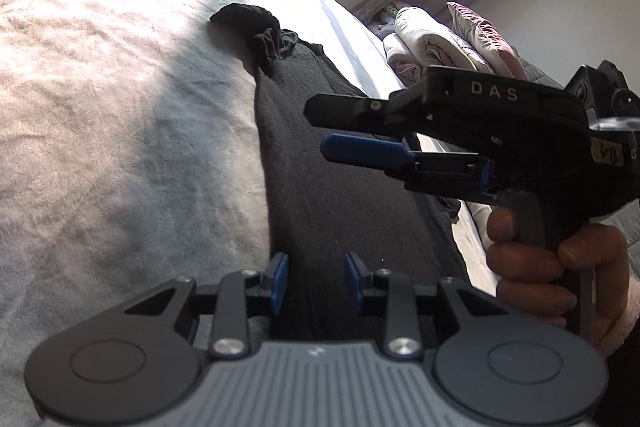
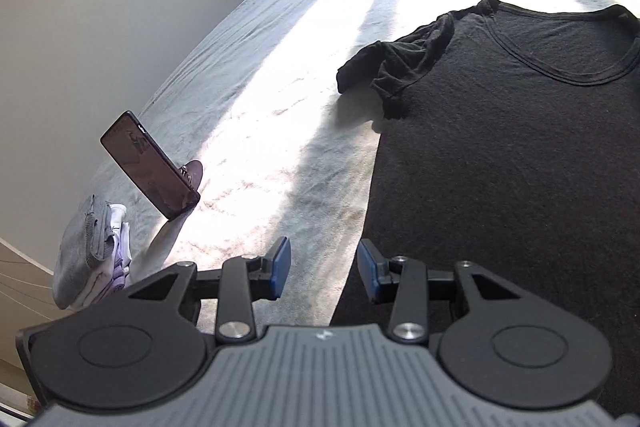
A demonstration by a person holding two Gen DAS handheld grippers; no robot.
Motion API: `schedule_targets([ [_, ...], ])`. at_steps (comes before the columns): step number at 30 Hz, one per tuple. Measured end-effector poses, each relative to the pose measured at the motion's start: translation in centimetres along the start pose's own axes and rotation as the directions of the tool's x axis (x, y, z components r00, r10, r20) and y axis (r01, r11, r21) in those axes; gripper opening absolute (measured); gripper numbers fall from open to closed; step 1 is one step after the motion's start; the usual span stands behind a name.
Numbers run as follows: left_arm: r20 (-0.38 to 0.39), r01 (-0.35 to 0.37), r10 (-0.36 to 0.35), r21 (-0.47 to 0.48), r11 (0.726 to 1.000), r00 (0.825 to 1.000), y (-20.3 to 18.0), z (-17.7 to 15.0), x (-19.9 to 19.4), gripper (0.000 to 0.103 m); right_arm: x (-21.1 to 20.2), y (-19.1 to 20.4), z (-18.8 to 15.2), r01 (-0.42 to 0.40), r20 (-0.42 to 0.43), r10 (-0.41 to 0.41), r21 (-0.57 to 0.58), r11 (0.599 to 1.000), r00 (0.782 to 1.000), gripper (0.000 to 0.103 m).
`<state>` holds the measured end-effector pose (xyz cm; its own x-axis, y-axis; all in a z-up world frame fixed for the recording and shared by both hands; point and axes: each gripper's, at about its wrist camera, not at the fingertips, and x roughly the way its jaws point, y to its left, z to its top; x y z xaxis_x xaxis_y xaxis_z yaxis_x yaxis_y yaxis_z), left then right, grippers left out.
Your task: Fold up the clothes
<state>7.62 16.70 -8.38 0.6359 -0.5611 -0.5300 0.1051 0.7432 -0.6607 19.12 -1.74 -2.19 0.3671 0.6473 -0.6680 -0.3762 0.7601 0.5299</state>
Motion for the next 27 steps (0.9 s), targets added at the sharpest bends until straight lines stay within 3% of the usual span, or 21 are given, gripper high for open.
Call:
schedule_targets([
  [6, -0.008, 0.029, -0.029, 0.014, 0.999, 1.0, -0.8, -0.2, 0.0, 0.03, 2.7, 0.7, 0.5, -0.001, -0.081, 0.003, 0.024, 1.0, 0.997, 0.042],
  [15, -0.025, 0.041, -0.041, 0.016, 0.999, 0.999, -1.5, -0.3, 0.3, 0.03, 3.2, -0.2, -0.7, 0.129, -0.1, -0.129, -0.004, 0.992, 0.987, 0.042],
  [17, -0.022, 0.035, -0.035, 0.013, 0.999, 0.999, -1.4, -0.1, 0.2, 0.03, 3.0, -0.4, -0.9, 0.139, -0.098, -0.14, -0.009, 0.99, 0.985, 0.035],
  [25, -0.031, -0.055, 0.054, -0.017, 0.998, 0.998, -0.3, 0.3, 0.3, 0.03, 2.3, -0.4, -1.4, 0.18, -0.083, -0.183, -0.042, 0.983, 0.98, 0.031],
  [27, -0.042, -0.068, 0.067, -0.027, 0.997, 0.997, -0.1, 0.2, 0.4, 0.023, 2.4, -0.3, -1.6, 0.198, -0.082, -0.202, -0.057, 0.979, 0.976, 0.029],
])
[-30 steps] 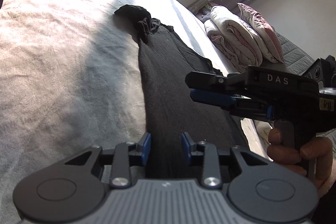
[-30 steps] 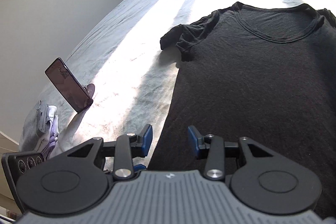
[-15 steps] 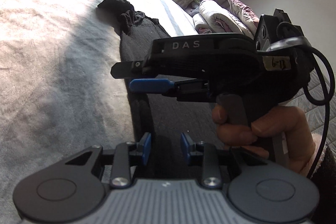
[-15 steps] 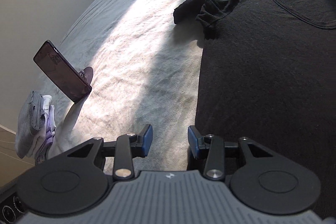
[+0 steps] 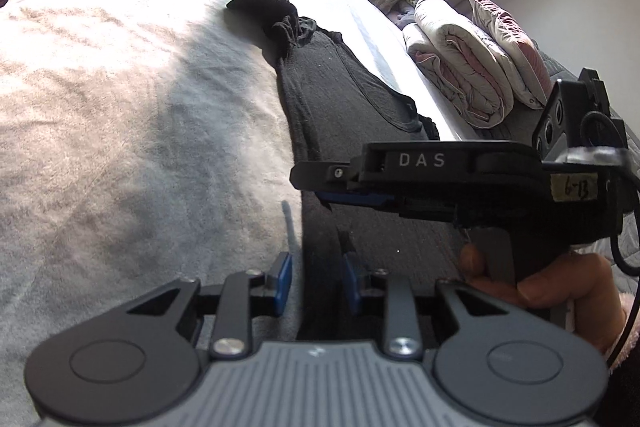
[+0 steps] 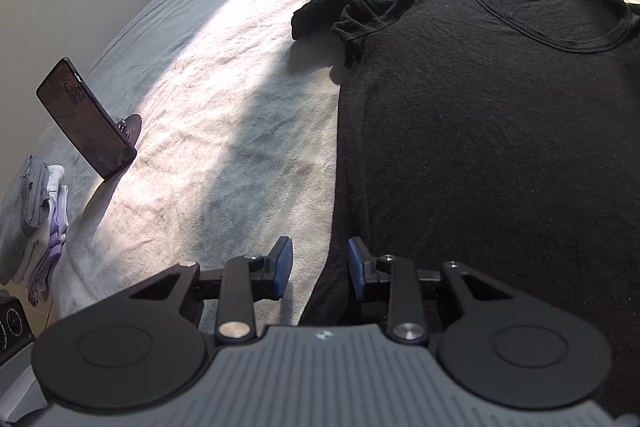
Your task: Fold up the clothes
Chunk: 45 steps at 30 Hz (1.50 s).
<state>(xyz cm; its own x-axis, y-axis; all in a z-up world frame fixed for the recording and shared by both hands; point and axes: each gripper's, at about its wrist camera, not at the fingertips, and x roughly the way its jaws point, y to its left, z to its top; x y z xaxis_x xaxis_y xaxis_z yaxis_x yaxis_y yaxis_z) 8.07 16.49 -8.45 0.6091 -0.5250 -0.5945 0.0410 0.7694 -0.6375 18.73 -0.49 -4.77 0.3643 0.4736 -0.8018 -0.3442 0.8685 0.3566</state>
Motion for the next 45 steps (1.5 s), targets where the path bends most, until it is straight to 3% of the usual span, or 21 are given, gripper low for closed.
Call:
schedule_targets([
  [2, -0.005, -0.004, 0.004, 0.004, 1.0, 1.0, 0.0, 0.0, 0.2, 0.014, 0.1, 0.1, -0.2, 0.02, 0.003, -0.02, -0.013, 1.0, 1.0, 0.023],
  [7, -0.013, -0.007, 0.007, 0.019, 1.0, 1.0, -0.3, -0.1, 0.6, 0.013, 0.4, 0.7, -0.7, 0.094, 0.026, -0.093, -0.064, 0.994, 0.995, 0.005],
  [10, -0.014, -0.002, 0.002, 0.005, 1.0, 1.0, -0.1, 0.0, 0.5, 0.013, 0.1, 0.6, -0.5, 0.059, 0.04, -0.057, -0.051, 0.997, 0.998, 0.0],
  [20, -0.006, 0.006, -0.006, -0.053, 0.999, 1.0, 0.8, 0.2, 0.1, 0.013, -0.8, 0.9, 1.1, -0.113, 0.066, 0.111, 0.024, 0.993, 0.992, 0.0],
  [29, 0.005, 0.031, -0.031, -0.136, 0.99, 1.0, 2.4, 0.6, -0.2, 0.016, -0.9, 1.0, 1.8, -0.186, 0.07, 0.182, 0.047, 0.981, 0.981, 0.0],
  [33, -0.013, 0.06, -0.064, -0.181, 0.982, 0.998, 3.3, 0.8, -0.1, 0.016, -0.9, 1.2, 2.2, -0.181, 0.071, 0.178, 0.041, 0.983, 0.982, 0.0],
  [37, -0.026, 0.052, -0.057, -0.154, 0.987, 0.998, 3.1, 0.7, -0.3, 0.015, -0.6, 1.2, 2.3, -0.16, 0.061, 0.158, 0.035, 0.986, 0.986, 0.0],
  [39, -0.022, 0.031, -0.034, -0.128, 0.991, 0.999, 2.9, 0.6, -0.5, 0.009, -0.7, 1.0, 2.0, -0.172, 0.052, 0.169, 0.045, 0.984, 0.984, 0.0],
  [41, -0.022, 0.008, -0.011, -0.1, 0.995, 1.0, 2.7, 0.6, -0.6, 0.002, -1.1, 0.8, 1.5, -0.175, 0.049, 0.172, 0.052, 0.983, 0.984, 0.014],
  [45, -0.04, -0.013, 0.01, -0.093, 0.996, 0.999, 3.0, 0.7, -0.8, 0.002, -2.2, 0.5, -0.3, -0.157, 0.041, 0.155, 0.036, 0.987, 0.987, 0.015],
])
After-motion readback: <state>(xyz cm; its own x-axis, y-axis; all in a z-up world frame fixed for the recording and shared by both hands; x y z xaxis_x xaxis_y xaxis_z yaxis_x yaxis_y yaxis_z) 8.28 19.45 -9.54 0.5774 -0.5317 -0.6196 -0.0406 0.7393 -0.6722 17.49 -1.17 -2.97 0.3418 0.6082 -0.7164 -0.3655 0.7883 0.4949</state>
